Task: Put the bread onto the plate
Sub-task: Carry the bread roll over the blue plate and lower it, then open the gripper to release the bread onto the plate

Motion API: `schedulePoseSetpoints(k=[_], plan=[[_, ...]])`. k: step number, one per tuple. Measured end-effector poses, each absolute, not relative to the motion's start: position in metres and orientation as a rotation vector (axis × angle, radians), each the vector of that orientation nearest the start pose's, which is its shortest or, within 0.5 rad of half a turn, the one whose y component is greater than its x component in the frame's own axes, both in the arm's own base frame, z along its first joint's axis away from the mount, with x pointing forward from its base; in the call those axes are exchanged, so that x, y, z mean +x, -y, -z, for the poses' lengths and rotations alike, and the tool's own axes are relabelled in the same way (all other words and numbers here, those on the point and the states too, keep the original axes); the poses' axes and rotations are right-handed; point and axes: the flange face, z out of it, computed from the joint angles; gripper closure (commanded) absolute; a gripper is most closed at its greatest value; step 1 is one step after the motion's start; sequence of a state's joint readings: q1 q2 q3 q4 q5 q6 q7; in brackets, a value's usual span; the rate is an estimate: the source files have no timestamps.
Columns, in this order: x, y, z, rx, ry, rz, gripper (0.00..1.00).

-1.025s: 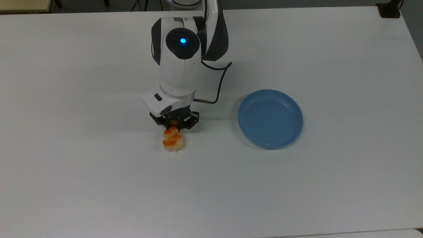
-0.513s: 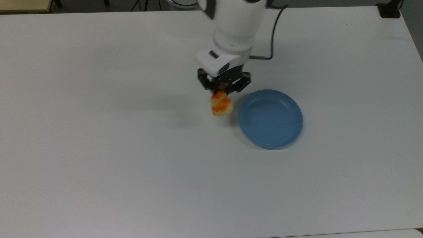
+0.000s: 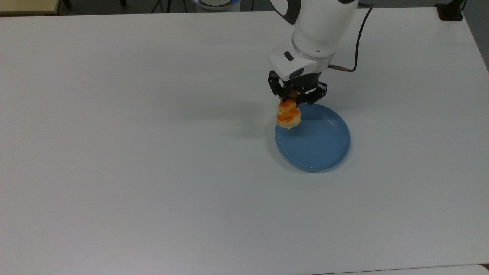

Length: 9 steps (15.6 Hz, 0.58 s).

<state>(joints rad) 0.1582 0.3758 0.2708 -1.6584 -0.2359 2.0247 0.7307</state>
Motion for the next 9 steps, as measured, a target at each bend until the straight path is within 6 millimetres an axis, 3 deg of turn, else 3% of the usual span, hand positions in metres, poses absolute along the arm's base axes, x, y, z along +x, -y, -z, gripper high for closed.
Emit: schedulePoseSetpoints(k=[5, 9], plan=[[0.623, -0.255, -0.365, -3.201, -0.415, 0.056, 0.7], [0.626, -0.278, -0.36, -3.179, -0.401, 0.082, 0.7]])
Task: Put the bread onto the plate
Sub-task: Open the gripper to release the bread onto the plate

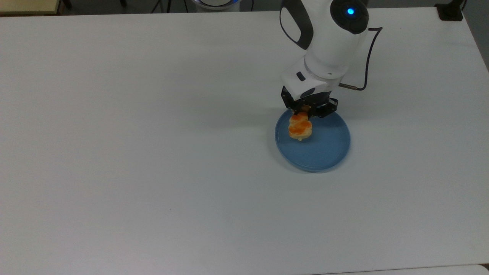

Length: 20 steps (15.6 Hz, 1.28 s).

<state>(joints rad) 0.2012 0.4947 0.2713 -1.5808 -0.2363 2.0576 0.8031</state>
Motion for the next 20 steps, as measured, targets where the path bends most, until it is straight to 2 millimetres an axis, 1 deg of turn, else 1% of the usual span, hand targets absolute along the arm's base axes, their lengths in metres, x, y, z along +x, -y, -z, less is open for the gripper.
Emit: schedulePoseSetpoints(k=[3, 5, 6, 9, 10, 13, 17, 19, 20], plan=[[0.624, -0.293, -0.36, -3.17, -0.373, 0.118, 0.68], [0.622, -0.3, -0.352, -3.195, -0.335, 0.138, 0.64], [0.622, -0.303, -0.347, -3.205, -0.321, 0.145, 0.56], [0.628, -0.306, -0.332, -3.222, -0.3, 0.153, 0.09], [0.63, -0.306, -0.329, -3.223, -0.301, 0.153, 0.0], [0.635, -0.306, -0.329, -3.218, -0.308, 0.158, 0.0], [0.638, -0.305, -0.333, -3.212, -0.315, 0.171, 0.0], [0.642, -0.302, -0.342, -3.201, -0.335, 0.195, 0.0], [0.646, -0.298, -0.354, -3.19, -0.359, 0.216, 0.0]])
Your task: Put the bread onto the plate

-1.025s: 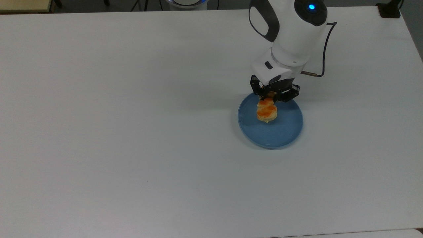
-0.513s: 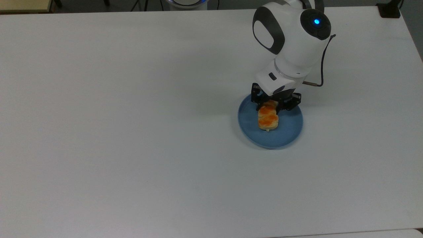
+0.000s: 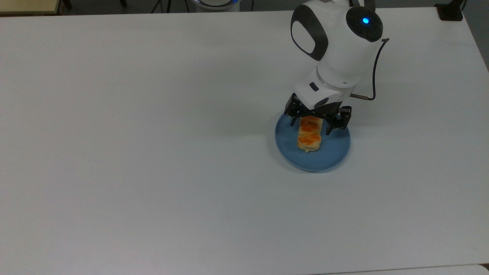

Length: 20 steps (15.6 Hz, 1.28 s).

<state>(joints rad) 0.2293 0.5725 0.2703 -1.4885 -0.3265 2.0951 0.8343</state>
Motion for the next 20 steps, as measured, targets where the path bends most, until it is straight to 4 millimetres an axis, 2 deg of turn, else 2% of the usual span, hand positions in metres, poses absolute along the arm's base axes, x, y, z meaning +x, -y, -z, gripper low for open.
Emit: schedulePoseSetpoints(k=[2, 3, 6, 8, 10, 13, 15, 17, 20], plan=[[0.65, -0.274, -0.391, -3.181, -0.453, 0.202, 0.0], [0.648, -0.249, -0.429, -3.167, -0.536, 0.183, 0.0], [0.628, -0.205, -0.506, -3.186, -0.557, 0.155, 0.0], [0.609, -0.171, -0.547, -3.229, -0.524, 0.111, 0.0], [0.596, -0.136, -0.578, -3.253, -0.476, 0.109, 0.0], [0.58, -0.064, -0.614, -3.219, -0.429, 0.128, 0.0], [0.57, -0.019, -0.627, -3.206, -0.356, 0.129, 0.0], [0.565, 0.005, -0.63, -3.213, -0.274, 0.122, 0.0], [0.564, 0.022, -0.629, -3.23, -0.103, 0.108, 0.0]])
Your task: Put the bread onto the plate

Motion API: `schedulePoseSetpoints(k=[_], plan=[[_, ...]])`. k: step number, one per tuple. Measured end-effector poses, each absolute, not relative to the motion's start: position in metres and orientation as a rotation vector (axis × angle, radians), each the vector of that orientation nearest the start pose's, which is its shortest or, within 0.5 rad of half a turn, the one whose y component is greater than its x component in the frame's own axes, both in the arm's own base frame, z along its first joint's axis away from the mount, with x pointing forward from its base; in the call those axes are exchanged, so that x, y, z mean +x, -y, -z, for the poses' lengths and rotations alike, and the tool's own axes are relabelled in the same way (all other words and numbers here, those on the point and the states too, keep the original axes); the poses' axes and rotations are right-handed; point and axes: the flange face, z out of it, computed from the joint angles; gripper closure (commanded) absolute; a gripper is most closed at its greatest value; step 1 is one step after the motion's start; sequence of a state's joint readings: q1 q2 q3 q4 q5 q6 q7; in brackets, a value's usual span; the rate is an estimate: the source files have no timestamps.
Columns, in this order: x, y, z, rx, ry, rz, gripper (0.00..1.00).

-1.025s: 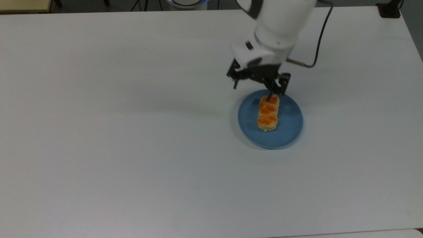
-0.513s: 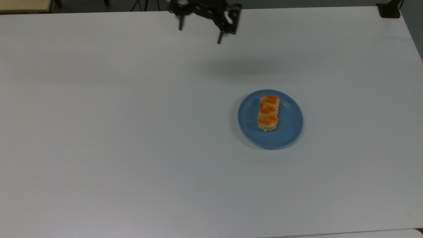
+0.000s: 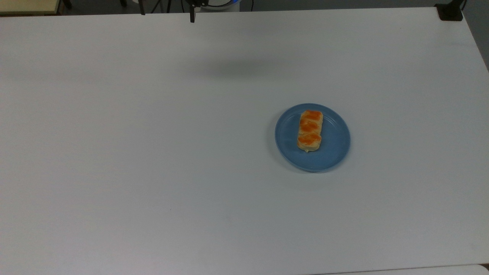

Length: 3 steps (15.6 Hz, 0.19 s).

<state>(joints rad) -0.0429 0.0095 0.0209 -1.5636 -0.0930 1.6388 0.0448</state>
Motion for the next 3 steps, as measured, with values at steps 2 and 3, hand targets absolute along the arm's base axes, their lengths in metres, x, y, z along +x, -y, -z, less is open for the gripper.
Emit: schedulePoseSetpoints(k=[2, 3], plan=[[0.564, 0.027, -0.6293, -3.233, -0.061, 0.105, 0.0], [0.5639, 0.0272, -0.6292, -3.233, -0.049, 0.104, 0.0]])
